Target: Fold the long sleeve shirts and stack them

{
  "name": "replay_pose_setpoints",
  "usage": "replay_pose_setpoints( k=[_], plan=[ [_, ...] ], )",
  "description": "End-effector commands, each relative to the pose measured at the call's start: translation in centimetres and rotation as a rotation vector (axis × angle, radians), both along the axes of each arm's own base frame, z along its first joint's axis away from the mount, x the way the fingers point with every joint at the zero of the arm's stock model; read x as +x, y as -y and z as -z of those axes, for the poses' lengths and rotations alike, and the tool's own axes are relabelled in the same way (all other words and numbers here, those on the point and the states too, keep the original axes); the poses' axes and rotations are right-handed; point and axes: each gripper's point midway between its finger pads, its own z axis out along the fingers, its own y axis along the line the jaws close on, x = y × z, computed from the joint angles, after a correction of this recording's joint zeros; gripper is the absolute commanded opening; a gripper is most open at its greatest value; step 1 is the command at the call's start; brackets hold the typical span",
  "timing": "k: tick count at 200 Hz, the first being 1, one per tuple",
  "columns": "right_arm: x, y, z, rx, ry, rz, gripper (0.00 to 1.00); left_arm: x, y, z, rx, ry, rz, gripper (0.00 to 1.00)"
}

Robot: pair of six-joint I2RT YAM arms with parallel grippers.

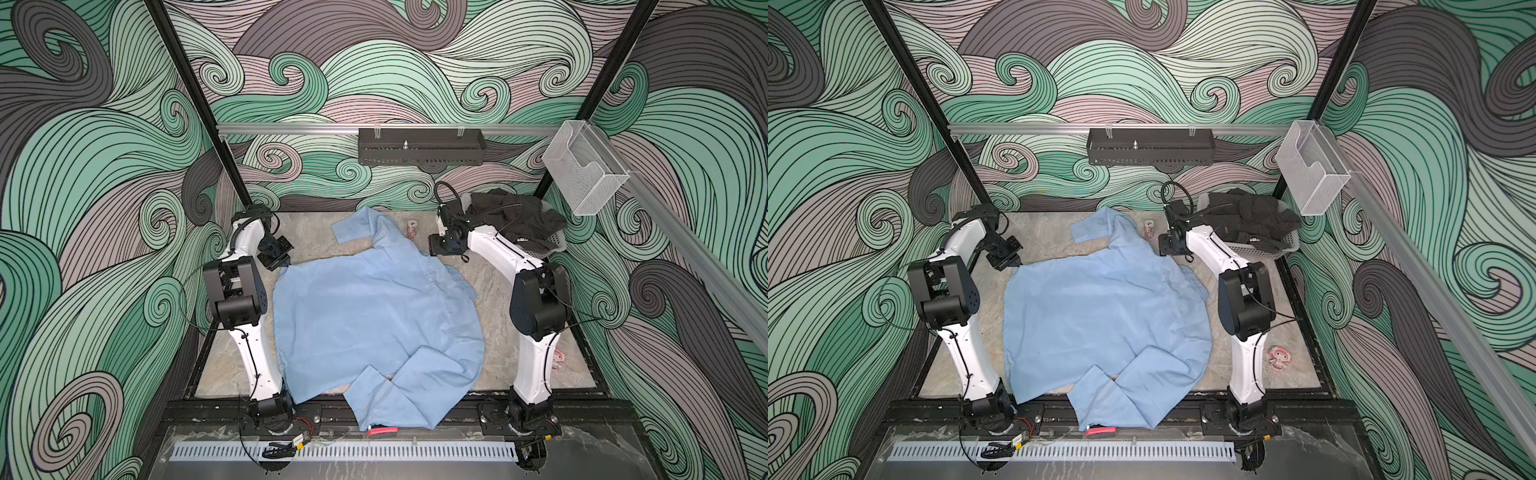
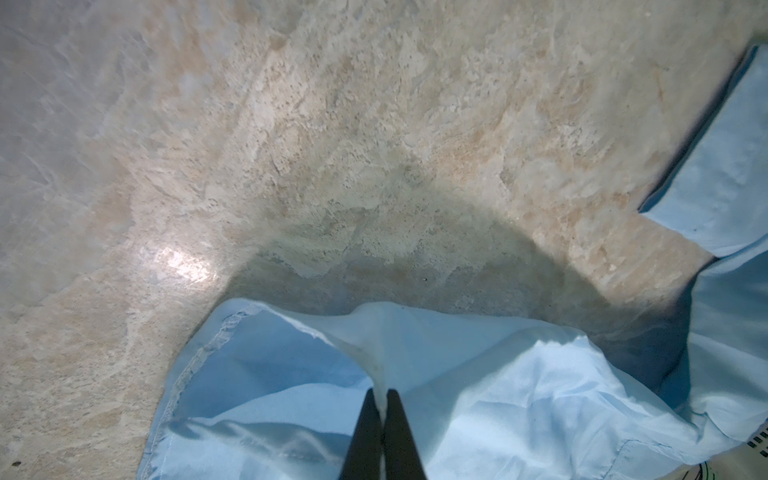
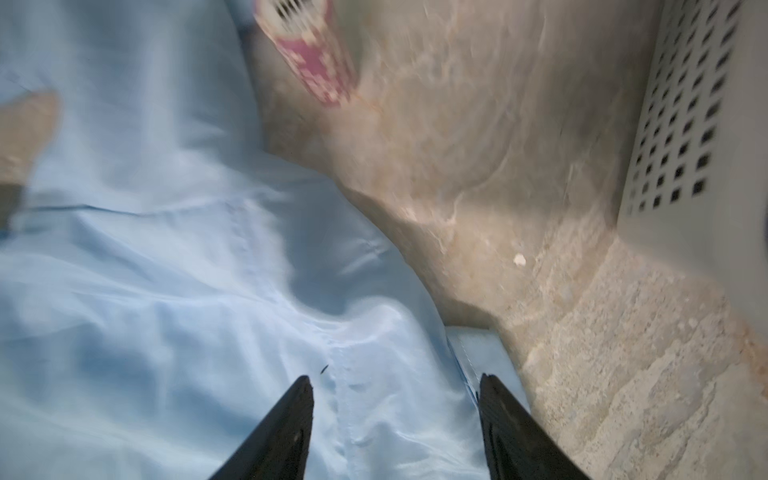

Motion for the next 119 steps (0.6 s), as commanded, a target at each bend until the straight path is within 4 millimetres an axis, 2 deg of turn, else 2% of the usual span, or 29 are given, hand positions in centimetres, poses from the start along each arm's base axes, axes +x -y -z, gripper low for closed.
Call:
replay_pose_setpoints(
  k=[1, 35, 76, 98, 119],
  plan=[
    [-0.7, 1.4, 1.5, 0.003, -0.05, 0.08, 0.61, 0.1, -0.4, -0.6, 0.019, -0.001, -0.005, 0.0],
    [-0.6, 3.7, 2.6, -0.05, -0.081, 0.148, 0.5, -0.1, -0.5, -0.6, 0.022, -0.007, -0.006, 0.0],
    [-0.7, 6.1, 4.0, -0.101, -0.104, 0.236, 0.44, -0.3, -0.5, -0.7, 0.028, -0.009, -0.005, 0.0],
    [-0.7, 4.7, 4.9, -0.074, -0.141, 0.201, 0.44, -0.3, -0.5, -0.6, 0.029, -0.009, -0.005, 0.0],
    [-1.6, 2.2, 6.0, -0.093, -0.186, 0.133, 0.55, -0.3, -0.5, -0.5, 0.029, -0.013, -0.009, 0.0]
  ],
)
